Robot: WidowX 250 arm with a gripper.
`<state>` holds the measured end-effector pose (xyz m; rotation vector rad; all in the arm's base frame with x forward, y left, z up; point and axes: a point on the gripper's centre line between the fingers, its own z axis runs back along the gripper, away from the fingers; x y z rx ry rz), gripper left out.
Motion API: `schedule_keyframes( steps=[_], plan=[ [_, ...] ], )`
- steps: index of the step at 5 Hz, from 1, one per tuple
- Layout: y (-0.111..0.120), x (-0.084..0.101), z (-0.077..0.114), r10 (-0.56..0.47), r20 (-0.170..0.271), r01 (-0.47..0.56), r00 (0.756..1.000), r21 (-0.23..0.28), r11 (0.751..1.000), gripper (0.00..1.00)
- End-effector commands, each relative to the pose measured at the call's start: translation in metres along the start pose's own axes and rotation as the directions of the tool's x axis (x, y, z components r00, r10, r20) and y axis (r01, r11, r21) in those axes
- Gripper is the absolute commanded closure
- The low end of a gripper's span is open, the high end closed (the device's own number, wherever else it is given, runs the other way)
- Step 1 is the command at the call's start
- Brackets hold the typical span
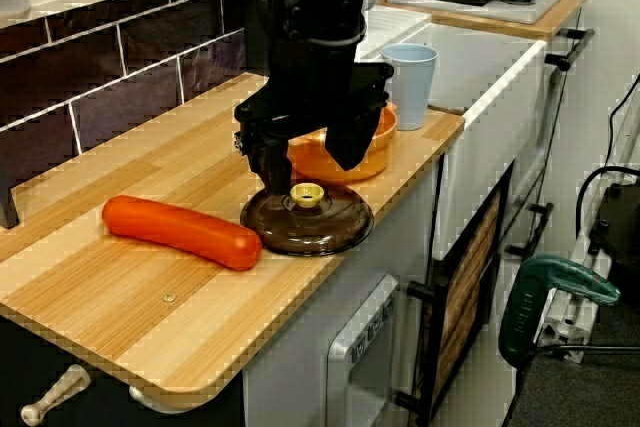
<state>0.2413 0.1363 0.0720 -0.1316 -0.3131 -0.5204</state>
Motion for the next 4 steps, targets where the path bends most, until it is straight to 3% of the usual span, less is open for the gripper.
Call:
schedule_keyframes(
  steps=[1, 2, 4],
  plan=[
    [0.001, 0.005, 0.000, -0.092, -0.003, 0.092, 0.996, 0.042, 0.995, 0.00],
    [-0.010, 0.006, -0.008, -0.175, -0.027, 0.175, 0.984, 0.015, 0.984, 0.00],
    [-0.017, 0.016, -0.026, -0.307, -0.075, 0.310, 0.949, 0.031, 0.950, 0.00]
  ],
)
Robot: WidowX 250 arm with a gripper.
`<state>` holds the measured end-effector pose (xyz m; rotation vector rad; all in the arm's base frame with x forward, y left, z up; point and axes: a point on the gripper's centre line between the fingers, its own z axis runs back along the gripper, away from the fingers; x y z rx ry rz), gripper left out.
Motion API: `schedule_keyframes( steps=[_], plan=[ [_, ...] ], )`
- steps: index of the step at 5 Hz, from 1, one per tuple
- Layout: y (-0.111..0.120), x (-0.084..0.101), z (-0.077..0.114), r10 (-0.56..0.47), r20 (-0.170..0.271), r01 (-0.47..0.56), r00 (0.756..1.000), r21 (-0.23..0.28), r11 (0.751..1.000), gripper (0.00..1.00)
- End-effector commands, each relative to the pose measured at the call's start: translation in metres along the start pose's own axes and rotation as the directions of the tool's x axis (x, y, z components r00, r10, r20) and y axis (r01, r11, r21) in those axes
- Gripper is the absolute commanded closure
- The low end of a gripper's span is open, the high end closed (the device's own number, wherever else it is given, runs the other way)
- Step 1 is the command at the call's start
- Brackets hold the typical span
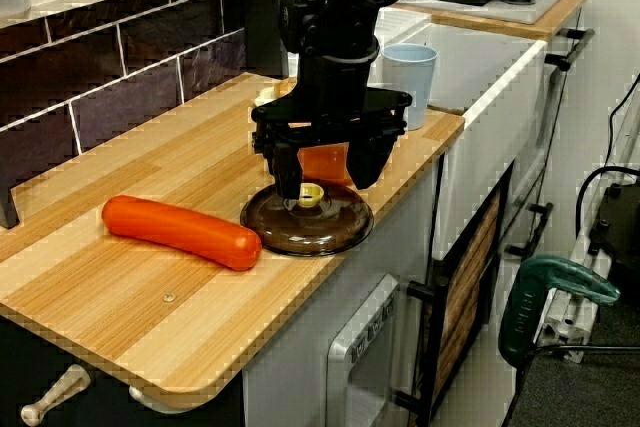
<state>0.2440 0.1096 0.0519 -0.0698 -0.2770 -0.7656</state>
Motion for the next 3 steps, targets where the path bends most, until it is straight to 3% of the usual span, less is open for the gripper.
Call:
schedule_keyframes(
  steps=[1, 3],
  plan=[
    [0.007, 0.009, -0.005, -0.080, -0.031, 0.081, 0.996, 0.049, 0.995, 0.00],
    [0.006, 0.005, -0.016, -0.084, -0.064, 0.089, 0.994, 0.084, 0.992, 0.00]
  ],
)
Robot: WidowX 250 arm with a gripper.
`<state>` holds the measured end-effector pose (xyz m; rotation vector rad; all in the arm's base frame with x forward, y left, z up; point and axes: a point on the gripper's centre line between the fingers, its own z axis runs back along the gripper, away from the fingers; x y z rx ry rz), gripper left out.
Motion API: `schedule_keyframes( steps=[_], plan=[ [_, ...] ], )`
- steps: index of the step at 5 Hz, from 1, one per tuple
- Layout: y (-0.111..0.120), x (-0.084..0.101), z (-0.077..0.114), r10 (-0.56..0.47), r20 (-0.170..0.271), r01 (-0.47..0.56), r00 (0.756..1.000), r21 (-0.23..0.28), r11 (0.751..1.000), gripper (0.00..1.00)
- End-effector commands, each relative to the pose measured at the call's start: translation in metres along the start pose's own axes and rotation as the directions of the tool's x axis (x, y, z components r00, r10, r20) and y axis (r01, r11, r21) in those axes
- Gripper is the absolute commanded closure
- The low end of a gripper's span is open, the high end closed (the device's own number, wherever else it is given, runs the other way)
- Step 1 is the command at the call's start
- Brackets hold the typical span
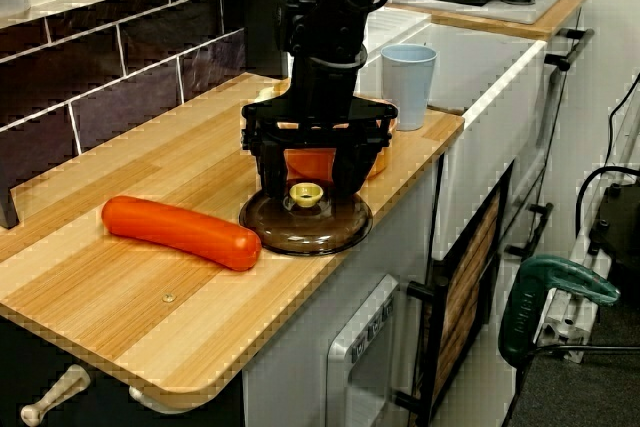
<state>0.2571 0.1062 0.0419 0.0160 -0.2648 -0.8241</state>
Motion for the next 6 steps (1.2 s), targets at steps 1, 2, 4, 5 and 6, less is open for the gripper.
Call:
schedule_keyframes(
  steps=[1, 2, 4, 5, 6],
  plan=[
    [-0.001, -0.005, -0.002, -0.028, -0.039, 0.029, 0.999, 0.025, 0.999, 0.00],
    [0.000, -0.007, 0.005, -0.030, -0.057, 0.031, 0.998, 0.006, 1.000, 0.00],
    [0.015, -0.009, 0.010, -0.009, -0.108, 0.005, 0.994, -0.039, 0.999, 0.00],
    [0.022, -0.011, 0.013, 0.003, -0.102, -0.008, 0.995, -0.047, 0.999, 0.00],
    [0.024, -0.012, 0.011, 0.006, -0.106, -0.010, 0.994, -0.041, 0.999, 0.00]
  ],
)
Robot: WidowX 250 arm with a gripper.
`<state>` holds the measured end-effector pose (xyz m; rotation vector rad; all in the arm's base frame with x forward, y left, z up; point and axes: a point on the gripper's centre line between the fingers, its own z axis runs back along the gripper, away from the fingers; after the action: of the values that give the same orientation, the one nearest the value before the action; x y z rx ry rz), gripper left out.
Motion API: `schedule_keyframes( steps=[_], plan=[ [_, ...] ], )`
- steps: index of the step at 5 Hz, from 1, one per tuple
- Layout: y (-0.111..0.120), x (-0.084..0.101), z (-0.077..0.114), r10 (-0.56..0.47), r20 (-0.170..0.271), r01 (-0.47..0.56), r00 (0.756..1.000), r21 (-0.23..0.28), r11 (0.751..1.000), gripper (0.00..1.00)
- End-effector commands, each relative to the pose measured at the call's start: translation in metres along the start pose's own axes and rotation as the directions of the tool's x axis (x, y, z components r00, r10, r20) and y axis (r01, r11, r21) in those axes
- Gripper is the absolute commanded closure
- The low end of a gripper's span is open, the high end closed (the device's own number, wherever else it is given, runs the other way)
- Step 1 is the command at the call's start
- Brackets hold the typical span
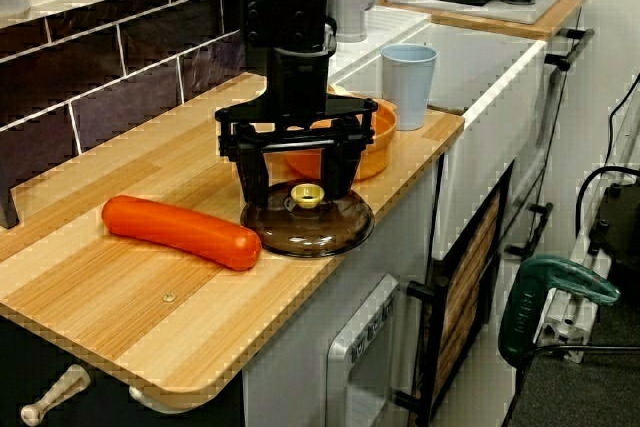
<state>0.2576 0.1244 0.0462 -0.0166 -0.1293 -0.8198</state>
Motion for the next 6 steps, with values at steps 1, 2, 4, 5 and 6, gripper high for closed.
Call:
schedule_keyframes(
  steps=[1, 2, 4, 5, 6],
  plan=[
    [0.010, -0.001, 0.006, 0.004, 0.000, -0.004, 1.000, 0.060, 0.998, 0.00],
    [0.009, -0.002, 0.008, 0.004, 0.010, -0.004, 1.000, 0.054, 0.999, 0.00],
    [0.005, -0.004, 0.000, 0.021, 0.012, -0.021, 1.000, 0.065, 0.998, 1.00],
    [0.004, -0.006, 0.000, 0.029, 0.021, -0.030, 0.999, 0.064, 0.998, 1.00],
    [0.006, -0.006, -0.003, 0.047, 0.014, -0.048, 0.999, 0.063, 0.997, 1.00]
  ],
)
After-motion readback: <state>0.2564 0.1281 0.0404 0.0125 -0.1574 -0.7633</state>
